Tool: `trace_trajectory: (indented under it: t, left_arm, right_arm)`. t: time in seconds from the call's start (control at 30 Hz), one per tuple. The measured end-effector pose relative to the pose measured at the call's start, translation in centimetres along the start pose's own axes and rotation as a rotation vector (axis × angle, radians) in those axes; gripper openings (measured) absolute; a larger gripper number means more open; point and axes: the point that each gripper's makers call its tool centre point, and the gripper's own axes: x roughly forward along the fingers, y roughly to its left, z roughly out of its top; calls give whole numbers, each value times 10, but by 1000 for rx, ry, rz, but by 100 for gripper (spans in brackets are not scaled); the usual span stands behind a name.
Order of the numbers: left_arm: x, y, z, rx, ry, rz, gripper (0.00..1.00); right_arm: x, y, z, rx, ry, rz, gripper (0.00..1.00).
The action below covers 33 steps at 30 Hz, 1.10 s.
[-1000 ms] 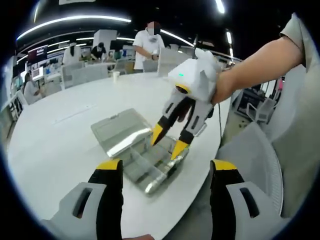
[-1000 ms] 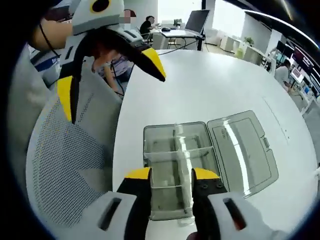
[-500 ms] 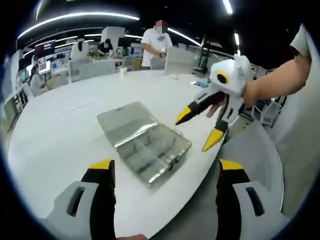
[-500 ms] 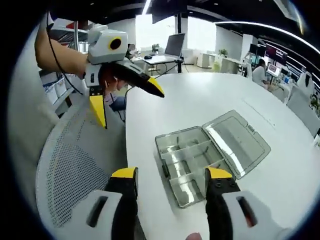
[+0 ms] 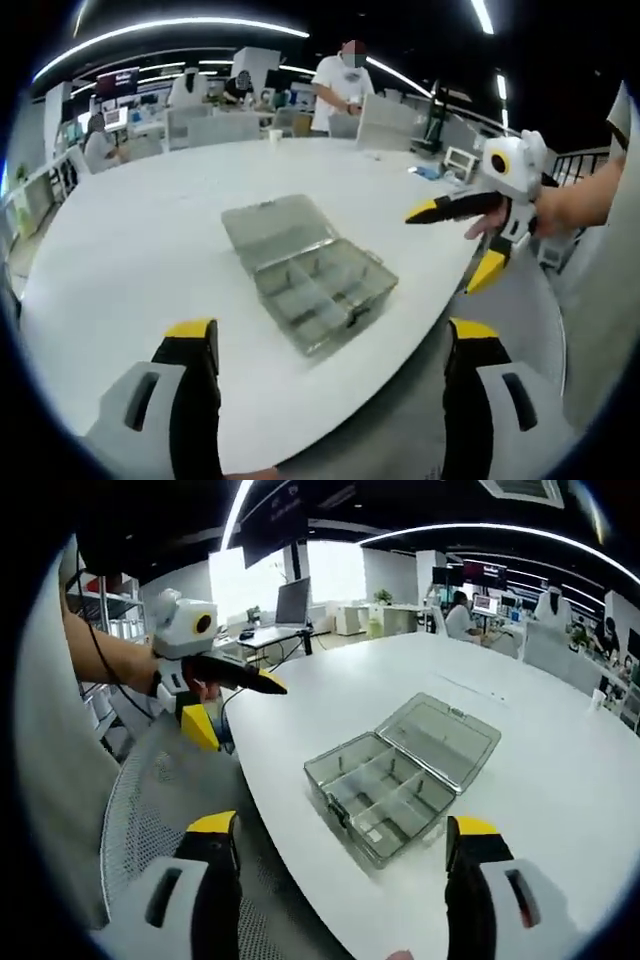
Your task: Insert the divider into the dual guide fixture by aligning both edges with the guide slots and pushing it downward to the bottom, including one-sided entry, uneven engagement, binding, and posture correction.
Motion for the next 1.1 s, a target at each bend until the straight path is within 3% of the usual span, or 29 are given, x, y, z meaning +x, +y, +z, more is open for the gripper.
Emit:
trace_trajectory:
  t: [0.4,1.1]
  left_arm:
    - [-7,1,6,-26,-6,56,94]
    - [-10,-4,0,-66,-8,85,94]
  right_arm:
    - [-14,1,-6,64,19,-74,92]
    - [-18,4,-11,97,48,-83,93]
